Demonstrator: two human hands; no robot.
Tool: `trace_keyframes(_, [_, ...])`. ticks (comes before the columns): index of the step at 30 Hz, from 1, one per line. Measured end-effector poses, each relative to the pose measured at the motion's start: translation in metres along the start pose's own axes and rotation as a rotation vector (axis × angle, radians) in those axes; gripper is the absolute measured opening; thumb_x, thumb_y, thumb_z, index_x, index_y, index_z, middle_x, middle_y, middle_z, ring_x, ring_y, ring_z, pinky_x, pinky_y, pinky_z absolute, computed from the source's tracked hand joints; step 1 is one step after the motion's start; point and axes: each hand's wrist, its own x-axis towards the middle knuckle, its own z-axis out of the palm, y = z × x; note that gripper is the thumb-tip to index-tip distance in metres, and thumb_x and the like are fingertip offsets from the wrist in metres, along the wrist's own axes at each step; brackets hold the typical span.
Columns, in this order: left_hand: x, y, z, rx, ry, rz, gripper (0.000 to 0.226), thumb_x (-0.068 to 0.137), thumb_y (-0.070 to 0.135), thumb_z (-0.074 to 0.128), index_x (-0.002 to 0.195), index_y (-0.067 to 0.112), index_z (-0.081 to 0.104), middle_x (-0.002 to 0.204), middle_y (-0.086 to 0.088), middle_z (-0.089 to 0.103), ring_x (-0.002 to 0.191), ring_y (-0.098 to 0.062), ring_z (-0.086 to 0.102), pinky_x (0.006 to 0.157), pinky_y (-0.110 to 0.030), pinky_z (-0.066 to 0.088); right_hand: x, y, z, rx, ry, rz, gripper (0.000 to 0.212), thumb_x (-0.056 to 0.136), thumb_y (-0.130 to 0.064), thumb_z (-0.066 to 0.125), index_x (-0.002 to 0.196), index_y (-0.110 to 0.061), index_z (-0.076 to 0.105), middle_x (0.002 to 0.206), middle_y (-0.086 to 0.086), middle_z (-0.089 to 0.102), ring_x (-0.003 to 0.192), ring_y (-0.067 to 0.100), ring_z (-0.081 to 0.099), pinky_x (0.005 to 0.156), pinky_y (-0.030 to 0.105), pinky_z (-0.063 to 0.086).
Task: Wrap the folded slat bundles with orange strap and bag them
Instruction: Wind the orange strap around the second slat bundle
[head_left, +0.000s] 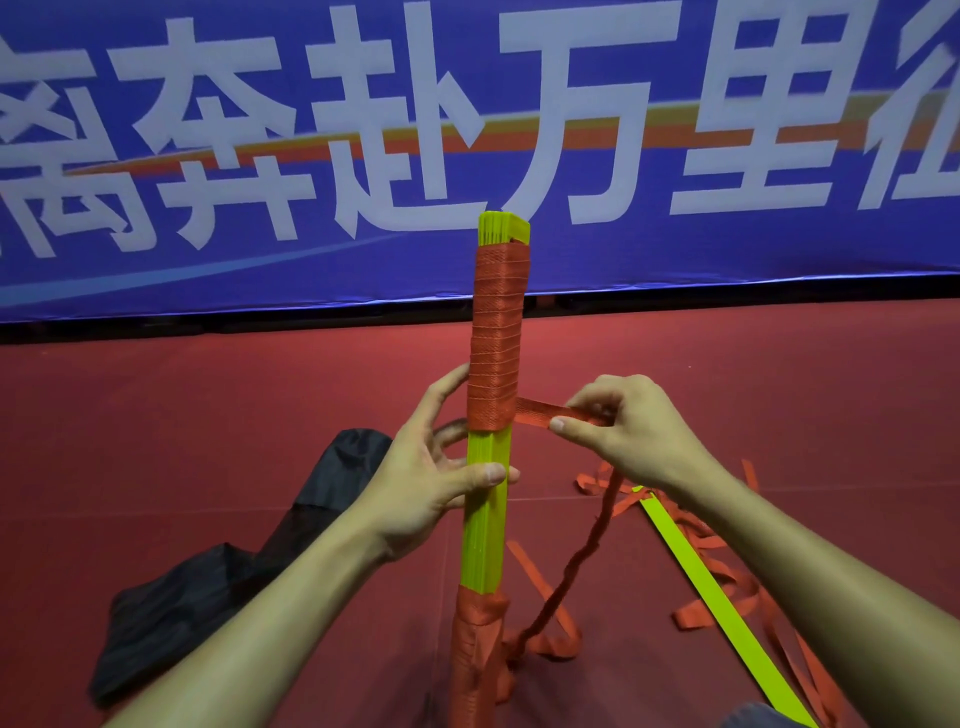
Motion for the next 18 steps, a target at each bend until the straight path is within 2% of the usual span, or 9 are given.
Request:
trace_keyframes(3, [0.002, 0.001, 0.003, 0.042, 0.070, 0.018, 0.085, 0.066, 0.007, 0.082, 0.121, 0.064, 0.052, 0.111, -0.008, 0.071, 0.097, -0.049, 0.068, 0.074, -0.048, 0.060, 0.000, -0.007, -0.001, 0.098, 0.045, 0.006, 0.016, 0.077, -0.026, 0.081, 0.068, -0.029, 0.068, 0.069, -0.008, 0.059, 0.062, 0.003, 0.052, 0.059, 0.020, 0.035])
trace_keyframes(6, [0.005, 0.000, 0.006, 0.114, 0.145, 0.044, 0.087, 0.077, -0.005, 0.078, 0.124, 0.063, 0.050, 0.112, -0.011, 0.069, 0.096, -0.054, 0.065, 0.079, -0.062, 0.056, -0.001, -0.019, 0.006, 0.158, 0.072, -0.034, 0.023, 0.075, -0.020, 0.083, 0.062, -0.031, 0.066, 0.063, -0.009, 0.059, 0.059, 0.003, 0.051, 0.059, 0.025, 0.039])
trace_keyframes(7, [0.005, 0.000, 0.007, 0.145, 0.159, 0.061, 0.087, 0.079, -0.006, 0.077, 0.127, 0.061, 0.049, 0.112, -0.010, 0.069, 0.092, -0.051, 0.067, 0.076, -0.059, 0.058, -0.002, -0.023, 0.009, 0.158, 0.085, -0.049, 0.024, 0.074, -0.018, 0.083, 0.061, -0.029, 0.066, 0.061, -0.010, 0.059, 0.058, 0.004, 0.051, 0.059, 0.028, 0.040])
trace_keyframes(8, [0.005, 0.000, 0.010, 0.177, 0.171, 0.084, 0.088, 0.079, -0.006, 0.077, 0.130, 0.059, 0.048, 0.111, -0.009, 0.069, 0.088, -0.042, 0.069, 0.070, -0.050, 0.061, -0.002, -0.026, 0.012, 0.155, 0.099, -0.060, 0.022, 0.074, -0.017, 0.083, 0.061, -0.026, 0.068, 0.058, -0.011, 0.057, 0.056, 0.003, 0.050, 0.059, 0.028, 0.040])
trace_keyframes(10, [0.005, 0.001, 0.015, 0.232, 0.194, 0.134, 0.089, 0.079, -0.008, 0.077, 0.136, 0.052, 0.044, 0.110, -0.009, 0.067, 0.081, -0.019, 0.068, 0.064, -0.033, 0.059, -0.002, -0.032, 0.015, 0.132, 0.129, -0.077, 0.017, 0.073, -0.017, 0.083, 0.062, -0.019, 0.070, 0.055, -0.013, 0.054, 0.053, 0.001, 0.049, 0.056, 0.022, 0.034])
trace_keyframes(11, [0.005, 0.002, 0.017, 0.258, 0.204, 0.153, 0.090, 0.079, -0.008, 0.077, 0.139, 0.049, 0.042, 0.111, -0.010, 0.065, 0.077, -0.014, 0.068, 0.065, -0.031, 0.059, -0.002, -0.035, 0.015, 0.120, 0.150, -0.090, 0.017, 0.072, -0.017, 0.083, 0.061, -0.017, 0.070, 0.054, -0.014, 0.052, 0.052, 0.000, 0.049, 0.055, 0.018, 0.032])
trace_keyframes(13, [0.005, 0.004, 0.022, 0.318, 0.224, 0.170, 0.092, 0.079, -0.006, 0.077, 0.142, 0.049, 0.040, 0.113, -0.010, 0.064, 0.076, -0.017, 0.070, 0.073, -0.042, 0.063, -0.004, -0.041, 0.016, 0.109, 0.196, -0.119, 0.023, 0.071, -0.020, 0.085, 0.057, -0.020, 0.066, 0.052, -0.014, 0.049, 0.052, 0.001, 0.049, 0.052, 0.014, 0.030])
trace_keyframes(15, [0.005, 0.005, 0.026, 0.345, 0.239, 0.156, 0.091, 0.080, -0.001, 0.079, 0.141, 0.054, 0.040, 0.109, -0.007, 0.065, 0.081, -0.030, 0.073, 0.079, -0.051, 0.061, -0.006, -0.045, 0.016, 0.108, 0.228, -0.125, 0.033, 0.068, -0.029, 0.087, 0.052, -0.024, 0.059, 0.051, -0.012, 0.047, 0.051, 0.003, 0.047, 0.050, 0.016, 0.031])
trace_keyframes(18, [0.003, 0.005, 0.030, 0.375, 0.263, 0.135, 0.091, 0.078, 0.005, 0.082, 0.139, 0.057, 0.040, 0.103, -0.001, 0.069, 0.074, -0.030, 0.073, 0.077, -0.052, 0.061, -0.009, -0.048, 0.020, 0.069, 0.292, -0.123, 0.048, 0.066, -0.033, 0.089, 0.046, -0.028, 0.045, 0.050, -0.011, 0.043, 0.049, 0.005, 0.045, 0.048, 0.015, 0.030])
